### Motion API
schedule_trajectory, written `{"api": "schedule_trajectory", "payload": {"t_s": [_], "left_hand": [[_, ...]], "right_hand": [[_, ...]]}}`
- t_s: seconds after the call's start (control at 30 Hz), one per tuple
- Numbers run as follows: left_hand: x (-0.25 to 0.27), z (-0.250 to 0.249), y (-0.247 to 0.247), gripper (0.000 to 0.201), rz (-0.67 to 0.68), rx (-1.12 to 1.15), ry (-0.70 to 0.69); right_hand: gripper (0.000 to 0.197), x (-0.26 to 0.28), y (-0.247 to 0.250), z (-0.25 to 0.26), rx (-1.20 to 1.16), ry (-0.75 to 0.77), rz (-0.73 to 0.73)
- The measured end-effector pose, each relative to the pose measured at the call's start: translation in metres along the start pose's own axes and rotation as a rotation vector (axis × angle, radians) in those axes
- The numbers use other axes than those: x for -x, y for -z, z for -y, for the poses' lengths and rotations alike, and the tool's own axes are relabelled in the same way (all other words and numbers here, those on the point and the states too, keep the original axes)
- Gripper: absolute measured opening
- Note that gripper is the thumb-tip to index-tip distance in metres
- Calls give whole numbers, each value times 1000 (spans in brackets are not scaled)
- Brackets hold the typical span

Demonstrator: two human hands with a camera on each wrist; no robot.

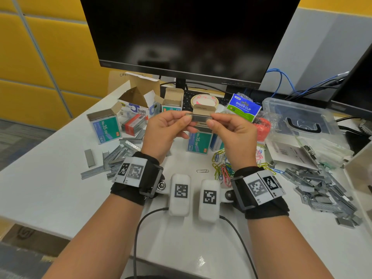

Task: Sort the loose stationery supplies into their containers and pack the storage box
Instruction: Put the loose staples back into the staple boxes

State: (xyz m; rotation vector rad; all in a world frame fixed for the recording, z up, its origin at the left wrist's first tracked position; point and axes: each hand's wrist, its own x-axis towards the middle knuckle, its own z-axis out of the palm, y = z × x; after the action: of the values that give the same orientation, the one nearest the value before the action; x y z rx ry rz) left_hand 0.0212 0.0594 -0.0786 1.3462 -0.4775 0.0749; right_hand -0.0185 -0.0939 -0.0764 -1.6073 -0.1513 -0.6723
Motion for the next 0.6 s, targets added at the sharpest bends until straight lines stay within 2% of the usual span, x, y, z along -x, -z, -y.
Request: {"api": "schedule_trajectory", "payload": {"t_s": [0.17, 0.37, 0.5, 0.6], "left_hand": [[0, 0, 0, 15, -5, -17, -5], [0, 2, -2, 14, -15, -131, -9], [-1, 4, -1, 18, -107, -211, -29], [-3, 7, 0, 18, -140, -260, 4]], "right_hand": [[22, 0, 1, 0, 53, 15, -2], [21, -3, 4, -2, 296, 70, 15], [16, -4, 1, -4, 420, 116, -77], [15, -6, 2, -6, 546, 105, -69]]}}
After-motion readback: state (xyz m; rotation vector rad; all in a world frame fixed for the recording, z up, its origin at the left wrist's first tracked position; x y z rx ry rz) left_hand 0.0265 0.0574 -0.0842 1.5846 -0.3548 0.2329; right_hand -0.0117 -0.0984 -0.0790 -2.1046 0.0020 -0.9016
